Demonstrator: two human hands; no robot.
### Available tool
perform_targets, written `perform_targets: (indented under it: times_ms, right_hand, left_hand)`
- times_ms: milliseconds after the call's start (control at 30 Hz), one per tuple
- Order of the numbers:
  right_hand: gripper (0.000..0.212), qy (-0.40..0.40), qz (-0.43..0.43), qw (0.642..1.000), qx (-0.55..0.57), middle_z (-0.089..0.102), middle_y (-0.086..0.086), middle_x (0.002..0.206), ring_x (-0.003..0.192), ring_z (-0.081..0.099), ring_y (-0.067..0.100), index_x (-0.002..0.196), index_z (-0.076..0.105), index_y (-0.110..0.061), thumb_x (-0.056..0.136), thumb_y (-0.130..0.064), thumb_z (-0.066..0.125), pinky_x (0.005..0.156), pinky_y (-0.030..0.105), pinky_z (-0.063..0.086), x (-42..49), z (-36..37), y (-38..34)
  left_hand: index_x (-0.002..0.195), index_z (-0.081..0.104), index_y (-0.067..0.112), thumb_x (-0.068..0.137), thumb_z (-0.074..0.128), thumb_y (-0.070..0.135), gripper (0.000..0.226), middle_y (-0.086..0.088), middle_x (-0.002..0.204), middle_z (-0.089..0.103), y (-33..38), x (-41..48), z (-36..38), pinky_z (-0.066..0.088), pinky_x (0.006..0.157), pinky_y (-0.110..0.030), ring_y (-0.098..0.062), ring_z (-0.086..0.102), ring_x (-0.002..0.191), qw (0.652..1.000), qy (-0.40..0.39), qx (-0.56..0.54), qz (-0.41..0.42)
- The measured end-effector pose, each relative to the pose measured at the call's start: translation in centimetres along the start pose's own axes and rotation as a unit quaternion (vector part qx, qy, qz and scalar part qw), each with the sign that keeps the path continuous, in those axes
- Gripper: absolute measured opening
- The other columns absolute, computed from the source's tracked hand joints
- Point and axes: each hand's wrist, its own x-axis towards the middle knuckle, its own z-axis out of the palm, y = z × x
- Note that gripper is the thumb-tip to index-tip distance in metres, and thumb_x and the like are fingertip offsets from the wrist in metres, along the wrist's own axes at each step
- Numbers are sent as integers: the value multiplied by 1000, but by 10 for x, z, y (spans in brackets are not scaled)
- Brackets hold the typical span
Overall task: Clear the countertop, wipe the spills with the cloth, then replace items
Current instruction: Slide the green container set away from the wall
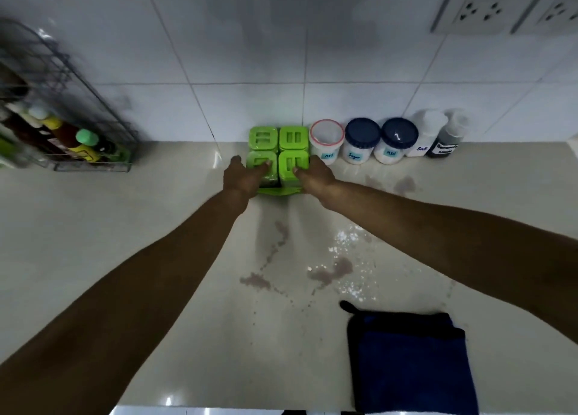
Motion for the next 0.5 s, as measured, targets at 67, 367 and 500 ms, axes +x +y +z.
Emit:
perform_targets:
  times_ms: [67, 367, 500]
  right_hand:
    - [43, 2, -9, 1000, 25, 64, 17, 144, 132, 62, 37, 145, 56, -10, 104, -20, 64, 110, 53, 53, -5, -2, 3]
    - [67, -111, -15, 990, 88, 69, 12, 125, 117, 71, 36, 135, 50, -22, 81, -24, 89, 98, 56, 60, -67, 62, -6]
    - [60, -174, 45, 975, 131, 73, 8, 118, 105, 75, 29, 128, 65, -14, 76, -23, 94, 80, 43, 63, -90, 133, -33]
  left_hand:
    - [119, 69, 17, 86, 90, 42, 47, -7, 127, 71, -3, -6, -10, 59, 96, -44, -30, 68, 123, 998, -17, -46, -31]
    - [126, 63, 26, 70, 102, 35, 69, -5, 123, 73, -62, -107, -129, 63, 76, -43, -24, 75, 111, 988, 41, -133, -66]
    - [125, 66, 21, 64, 103, 40, 74, -5, 122, 75, -89, -148, -198, 63, 72, -41, -22, 75, 109, 981, 82, -149, -94]
